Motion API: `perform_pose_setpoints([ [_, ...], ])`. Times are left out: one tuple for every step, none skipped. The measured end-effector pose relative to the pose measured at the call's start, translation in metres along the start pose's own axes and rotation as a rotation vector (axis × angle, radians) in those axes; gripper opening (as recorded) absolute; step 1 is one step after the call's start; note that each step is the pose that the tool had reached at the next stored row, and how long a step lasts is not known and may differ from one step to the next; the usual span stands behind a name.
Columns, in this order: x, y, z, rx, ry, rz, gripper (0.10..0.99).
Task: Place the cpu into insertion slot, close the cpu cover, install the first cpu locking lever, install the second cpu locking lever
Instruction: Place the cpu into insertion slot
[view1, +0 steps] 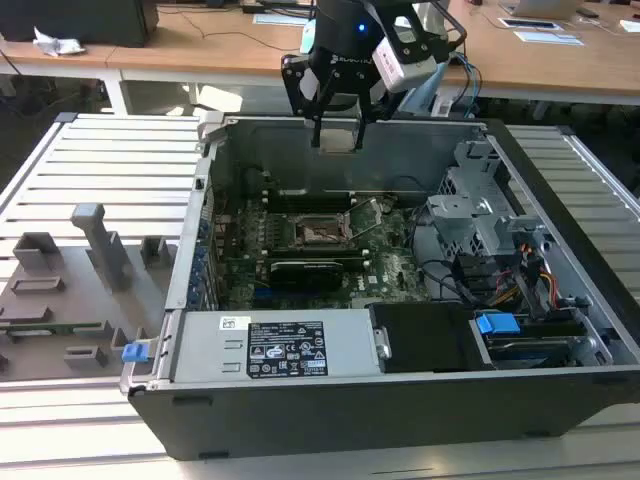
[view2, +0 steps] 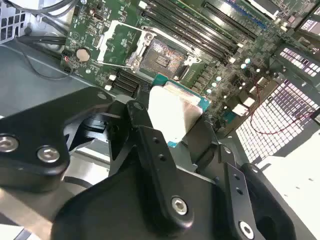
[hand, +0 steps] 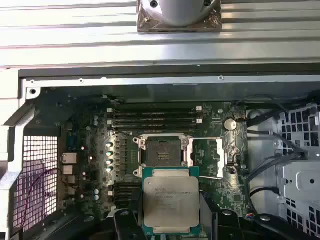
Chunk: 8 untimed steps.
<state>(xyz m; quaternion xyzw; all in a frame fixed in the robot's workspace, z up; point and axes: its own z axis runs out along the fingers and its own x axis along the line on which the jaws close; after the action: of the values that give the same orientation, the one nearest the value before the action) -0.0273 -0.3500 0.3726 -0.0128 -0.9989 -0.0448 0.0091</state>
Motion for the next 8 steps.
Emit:
perform_pose_setpoints([
  [0.0, -0.0001, 0.0014, 0.0, -0.0001, 0.0, 0.541],
  [-0.0001, -0.0005, 0.0054, 0.0, -0.0001, 0.0, 0.541],
  [-0.0002, -0.0006, 0.007, 0.0, -0.0001, 0.0, 0.541],
  [-0.0002, -0.0007, 0.008, 0.001, -0.0001, 0.0, 0.541],
  [-0.0002, -0.0008, 0.0087, 0.001, -0.0001, 0.0, 0.541],
  [-0.0002, -0.0009, 0.0101, 0.0, -0.0001, 0.0, 0.541],
  [-0.0002, -0.001, 0.0111, 0.001, -0.0001, 0.0, 0.541],
  [-0.0002, -0.001, 0.0118, 0.001, -0.0001, 0.0, 0.541],
])
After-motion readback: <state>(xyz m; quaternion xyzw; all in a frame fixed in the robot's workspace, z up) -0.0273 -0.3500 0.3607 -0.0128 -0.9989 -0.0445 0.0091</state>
